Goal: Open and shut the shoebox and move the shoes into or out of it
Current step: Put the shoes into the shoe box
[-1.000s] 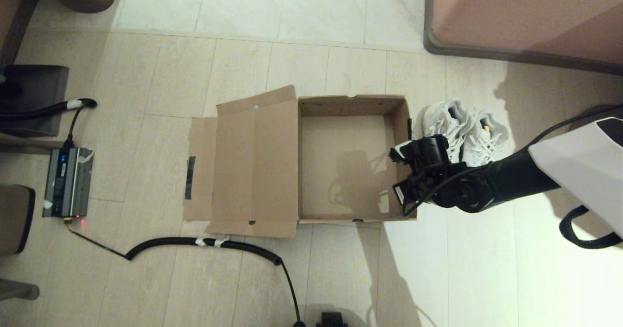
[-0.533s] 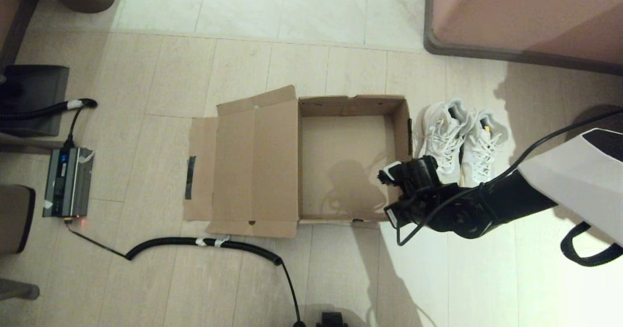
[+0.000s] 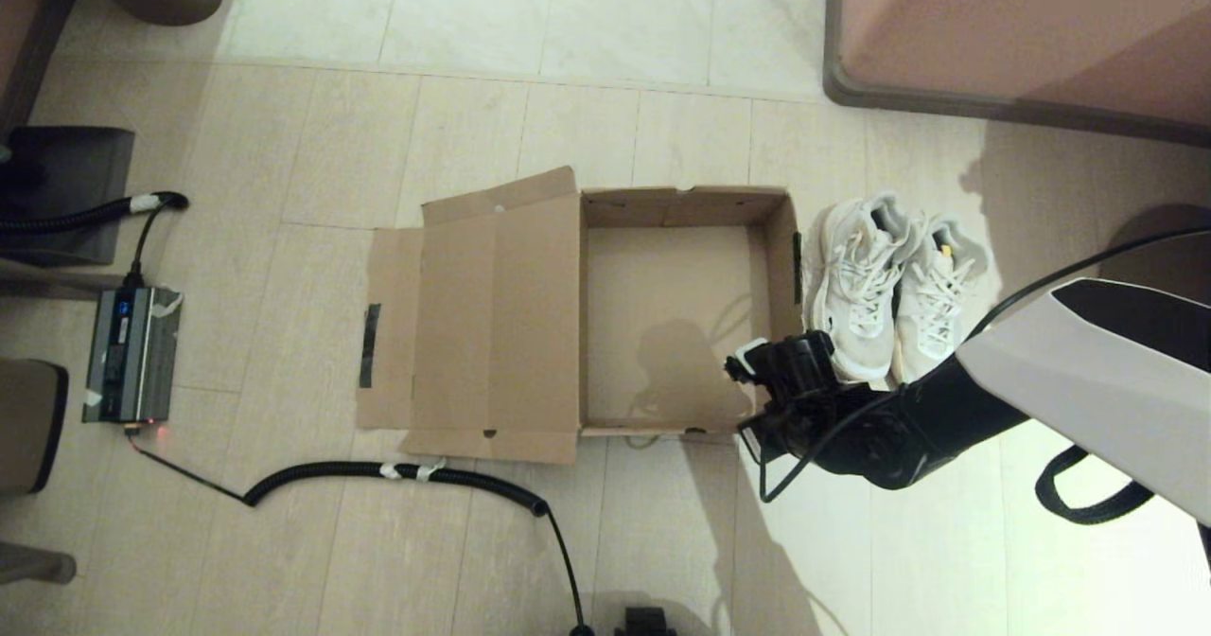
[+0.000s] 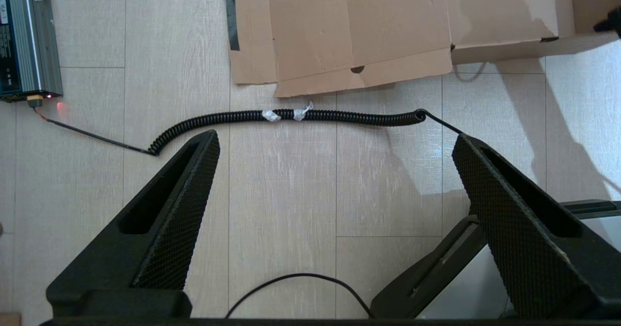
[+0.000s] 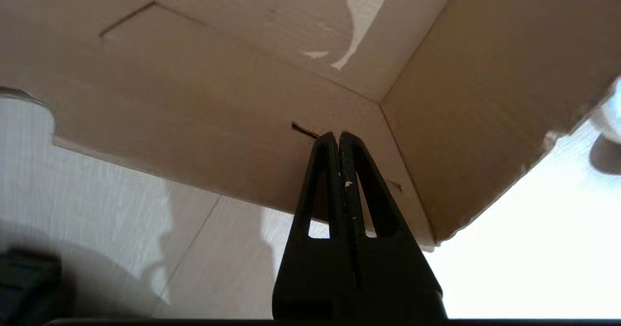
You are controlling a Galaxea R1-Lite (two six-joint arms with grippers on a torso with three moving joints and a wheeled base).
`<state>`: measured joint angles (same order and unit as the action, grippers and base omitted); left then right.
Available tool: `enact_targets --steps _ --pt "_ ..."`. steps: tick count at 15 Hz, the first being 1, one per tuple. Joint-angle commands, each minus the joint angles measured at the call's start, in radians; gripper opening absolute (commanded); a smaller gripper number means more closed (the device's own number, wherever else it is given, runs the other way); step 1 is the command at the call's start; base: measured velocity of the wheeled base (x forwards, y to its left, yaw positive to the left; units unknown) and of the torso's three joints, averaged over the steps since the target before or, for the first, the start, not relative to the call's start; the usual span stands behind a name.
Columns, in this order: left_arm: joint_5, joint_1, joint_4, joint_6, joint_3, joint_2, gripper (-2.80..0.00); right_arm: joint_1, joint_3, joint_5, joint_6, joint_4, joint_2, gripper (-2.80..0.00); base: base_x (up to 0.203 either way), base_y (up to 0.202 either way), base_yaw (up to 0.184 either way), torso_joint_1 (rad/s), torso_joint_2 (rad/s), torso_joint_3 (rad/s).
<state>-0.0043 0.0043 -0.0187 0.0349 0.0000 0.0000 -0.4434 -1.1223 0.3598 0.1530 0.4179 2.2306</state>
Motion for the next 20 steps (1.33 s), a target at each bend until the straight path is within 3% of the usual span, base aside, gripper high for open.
enact_targets --steps 1,6,11,13,16,17,20 --pt "0.0 0.0 0.0 0.0 0.008 0.002 0.0 -0.01 0.023 0.002 0.001 0.002 0.004 -2.8 0.0 0.0 0.0 0.0 0.0 0.0" --pt "0.0 0.0 0.0 0.0 0.008 0.002 0.0 -0.063 0.087 0.001 -0.011 0.024 -0.031 -2.8 0.0 0.0 0.0 0.0 0.0 0.0" --pt "0.0 0.0 -0.001 0.0 0.008 0.002 0.0 -0.043 -0.119 -0.013 -0.096 0.119 -0.072 -2.8 0.0 0.0 0.0 0.0 0.0 0.0" --pt "0.0 0.0 0.0 0.0 0.008 0.002 0.0 0.013 -0.253 -0.015 -0.164 0.124 -0.075 -2.8 0.0 0.0 0.0 0.0 0.0 0.0" --pt "0.0 0.0 0.0 0.0 0.008 0.002 0.0 0.184 -0.38 -0.012 -0.21 0.041 -0.078 -2.8 0.0 0.0 0.0 0.0 0.0 0.0" --pt "0.0 0.0 -0.001 0.0 0.008 0.002 0.0 0.233 -0.422 -0.012 -0.215 0.01 -0.08 0.0 0.0 0.0 0.0 0.0 0.0 0.0" --pt "0.0 0.0 0.0 0.0 0.008 0.002 0.0 0.348 -0.54 -0.014 -0.226 -0.048 -0.073 0.0 0.0 0.0 0.0 0.0 0.0 0.0"
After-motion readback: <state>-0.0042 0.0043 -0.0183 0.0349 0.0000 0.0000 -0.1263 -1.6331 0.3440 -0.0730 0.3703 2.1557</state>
